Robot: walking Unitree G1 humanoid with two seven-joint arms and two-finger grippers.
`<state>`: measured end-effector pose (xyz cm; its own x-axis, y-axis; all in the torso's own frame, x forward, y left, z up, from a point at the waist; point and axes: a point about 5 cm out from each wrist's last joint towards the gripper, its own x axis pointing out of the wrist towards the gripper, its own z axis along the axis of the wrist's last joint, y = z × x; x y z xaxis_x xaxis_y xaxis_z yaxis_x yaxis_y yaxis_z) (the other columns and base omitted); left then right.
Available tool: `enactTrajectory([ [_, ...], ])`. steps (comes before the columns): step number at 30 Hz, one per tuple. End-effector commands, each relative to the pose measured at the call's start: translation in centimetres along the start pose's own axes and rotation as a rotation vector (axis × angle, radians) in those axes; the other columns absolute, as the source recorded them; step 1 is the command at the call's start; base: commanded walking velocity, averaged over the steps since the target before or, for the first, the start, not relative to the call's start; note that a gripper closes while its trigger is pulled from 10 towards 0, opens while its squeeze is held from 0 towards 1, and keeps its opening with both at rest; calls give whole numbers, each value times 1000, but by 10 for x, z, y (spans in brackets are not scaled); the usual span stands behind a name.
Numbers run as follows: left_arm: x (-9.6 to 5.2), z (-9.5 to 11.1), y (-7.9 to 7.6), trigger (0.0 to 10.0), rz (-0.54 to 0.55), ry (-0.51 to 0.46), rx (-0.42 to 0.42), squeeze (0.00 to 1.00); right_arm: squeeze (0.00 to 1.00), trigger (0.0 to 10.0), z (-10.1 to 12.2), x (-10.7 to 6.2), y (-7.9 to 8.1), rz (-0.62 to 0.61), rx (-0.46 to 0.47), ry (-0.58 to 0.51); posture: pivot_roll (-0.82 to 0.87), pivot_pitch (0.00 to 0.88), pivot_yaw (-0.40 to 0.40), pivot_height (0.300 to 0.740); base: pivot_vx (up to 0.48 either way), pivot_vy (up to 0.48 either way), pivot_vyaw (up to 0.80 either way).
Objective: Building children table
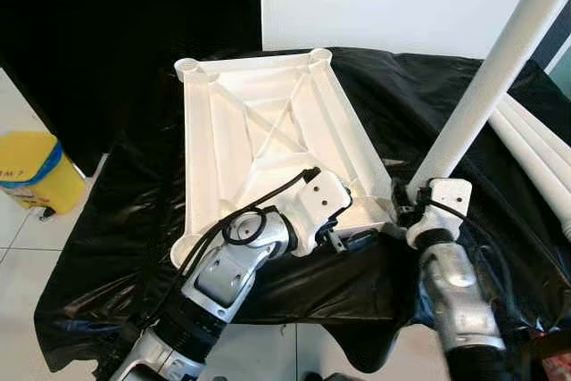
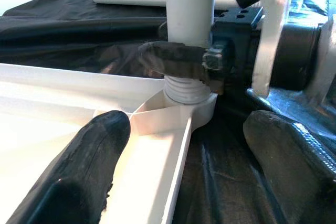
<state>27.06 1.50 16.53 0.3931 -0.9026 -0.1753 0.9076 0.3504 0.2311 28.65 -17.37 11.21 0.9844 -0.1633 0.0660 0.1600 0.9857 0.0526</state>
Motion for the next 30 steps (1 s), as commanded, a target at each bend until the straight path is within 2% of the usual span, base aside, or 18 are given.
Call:
enactTrajectory([
  [1,1,0,-5,10000,-30,2,2,0,0,10000,-31,-11,-7,-136,14,162,-24,72,-67,740,0,0,0],
  [5,1,-1,-6,10000,-35,4,1,0,0,10000,-26,-11,3,-117,77,136,-27,71,-65,740,0,0,0],
  [30,2,2,-4,10000,-35,7,7,0,0,10000,-11,-9,13,-72,56,48,-23,70,-70,740,0,0,0],
])
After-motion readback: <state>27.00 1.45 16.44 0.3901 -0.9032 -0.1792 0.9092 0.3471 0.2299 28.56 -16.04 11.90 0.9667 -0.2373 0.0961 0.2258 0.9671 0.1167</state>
